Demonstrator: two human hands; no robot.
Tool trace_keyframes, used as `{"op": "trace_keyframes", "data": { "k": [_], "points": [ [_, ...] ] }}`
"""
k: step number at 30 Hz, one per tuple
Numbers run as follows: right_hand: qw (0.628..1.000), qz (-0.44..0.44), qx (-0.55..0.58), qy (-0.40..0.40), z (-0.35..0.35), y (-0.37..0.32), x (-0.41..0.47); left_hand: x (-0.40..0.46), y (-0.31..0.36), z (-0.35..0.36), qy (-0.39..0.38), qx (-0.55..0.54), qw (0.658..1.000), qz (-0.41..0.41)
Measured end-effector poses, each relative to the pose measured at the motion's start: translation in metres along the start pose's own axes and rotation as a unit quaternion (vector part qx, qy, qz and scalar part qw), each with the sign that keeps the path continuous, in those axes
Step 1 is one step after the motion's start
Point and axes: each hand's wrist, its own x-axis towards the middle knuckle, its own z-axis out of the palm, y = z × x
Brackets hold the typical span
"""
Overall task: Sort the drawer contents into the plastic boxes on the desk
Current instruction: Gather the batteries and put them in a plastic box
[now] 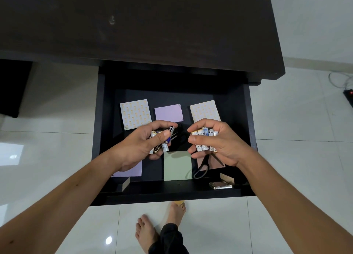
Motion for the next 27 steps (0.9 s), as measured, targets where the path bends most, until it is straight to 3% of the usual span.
{"op": "trace_keyframes", "data": {
  "k": [17, 27],
  "points": [
    [0.999, 0.016, 0.046, 0.008, 0.005, -0.008, -0.006, -0.004, 0.017, 0.003, 0.012, -0.154, 0.987, -0.034],
    [0.999, 0.008, 0.051, 0.005, 0.006, -0.035, -0.019, 0.001, 0.047, 0.016, 0.016, -0.150, 0.988, -0.038]
  ]
}}
